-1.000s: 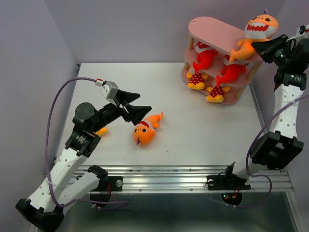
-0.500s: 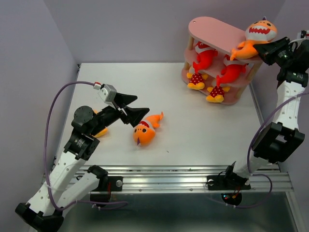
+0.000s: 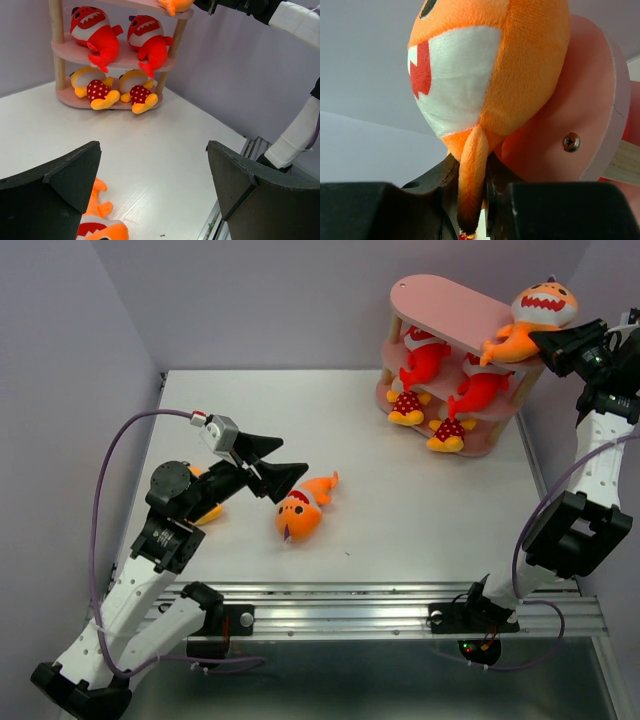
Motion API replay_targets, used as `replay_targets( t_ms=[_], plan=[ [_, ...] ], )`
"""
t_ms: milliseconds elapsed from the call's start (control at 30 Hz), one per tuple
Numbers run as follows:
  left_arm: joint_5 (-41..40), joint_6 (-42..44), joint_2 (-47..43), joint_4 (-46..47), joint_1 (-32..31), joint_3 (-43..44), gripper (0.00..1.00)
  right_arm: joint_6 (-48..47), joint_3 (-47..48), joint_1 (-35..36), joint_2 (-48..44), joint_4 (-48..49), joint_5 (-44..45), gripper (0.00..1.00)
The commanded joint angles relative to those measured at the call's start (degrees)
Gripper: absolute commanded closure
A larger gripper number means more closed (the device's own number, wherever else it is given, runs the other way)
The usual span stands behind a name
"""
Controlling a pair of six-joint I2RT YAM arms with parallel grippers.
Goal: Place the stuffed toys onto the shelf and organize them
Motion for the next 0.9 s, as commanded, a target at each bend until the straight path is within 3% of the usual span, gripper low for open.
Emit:
replay_targets(
  t_ms=[0,867],
  plan=[
    [0.1,-0.7,-1.2,2.5,0.2,0.0,0.01,2.3,-1.3,-0.4,-0.5,6.3,-2.0,0.83],
    [0.4,-1.2,-1.3,3.0,0.2,-0.7,0.01,2.9,-2.8,-0.4,-0.7,7.6,-2.1,0.78]
  ],
)
